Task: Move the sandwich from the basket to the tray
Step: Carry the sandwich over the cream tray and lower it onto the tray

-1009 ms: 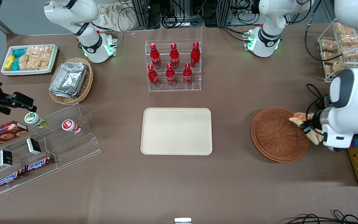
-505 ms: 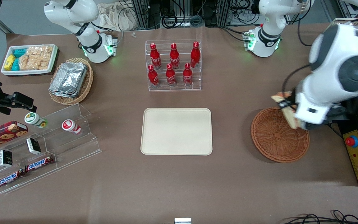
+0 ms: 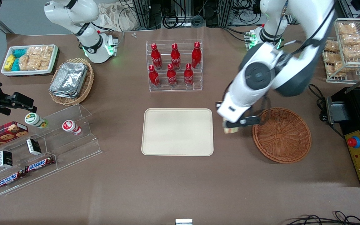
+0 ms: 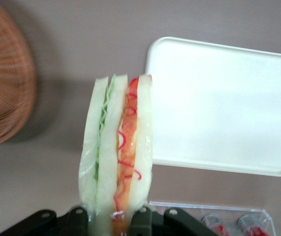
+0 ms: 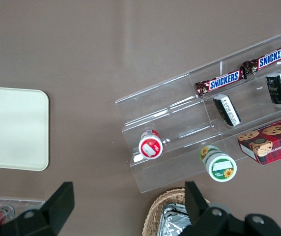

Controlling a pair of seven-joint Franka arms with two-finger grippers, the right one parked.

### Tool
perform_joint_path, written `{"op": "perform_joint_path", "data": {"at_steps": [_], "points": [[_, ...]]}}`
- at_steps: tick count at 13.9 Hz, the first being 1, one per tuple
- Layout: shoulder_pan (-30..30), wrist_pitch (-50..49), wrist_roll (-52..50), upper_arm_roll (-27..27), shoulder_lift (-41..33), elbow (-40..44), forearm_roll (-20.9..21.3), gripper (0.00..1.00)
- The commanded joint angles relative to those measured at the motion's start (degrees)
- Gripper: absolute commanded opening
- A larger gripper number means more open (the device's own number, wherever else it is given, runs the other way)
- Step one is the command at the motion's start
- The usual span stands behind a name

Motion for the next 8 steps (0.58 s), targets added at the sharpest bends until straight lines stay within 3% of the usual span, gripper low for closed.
{"op": "perform_joint_path", "data": {"at_steps": [1,5,8], "points": [[-2.4,7.9,-0.7,-0.2,8.7,2.2,4.4,0.0],[-5.6,17.0,-3.3,0.6,16.0,2.0,10.9,0.0],[-5.8,18.1,-3.6,0.9,18.9,1.5,13.5,0.0]]}}
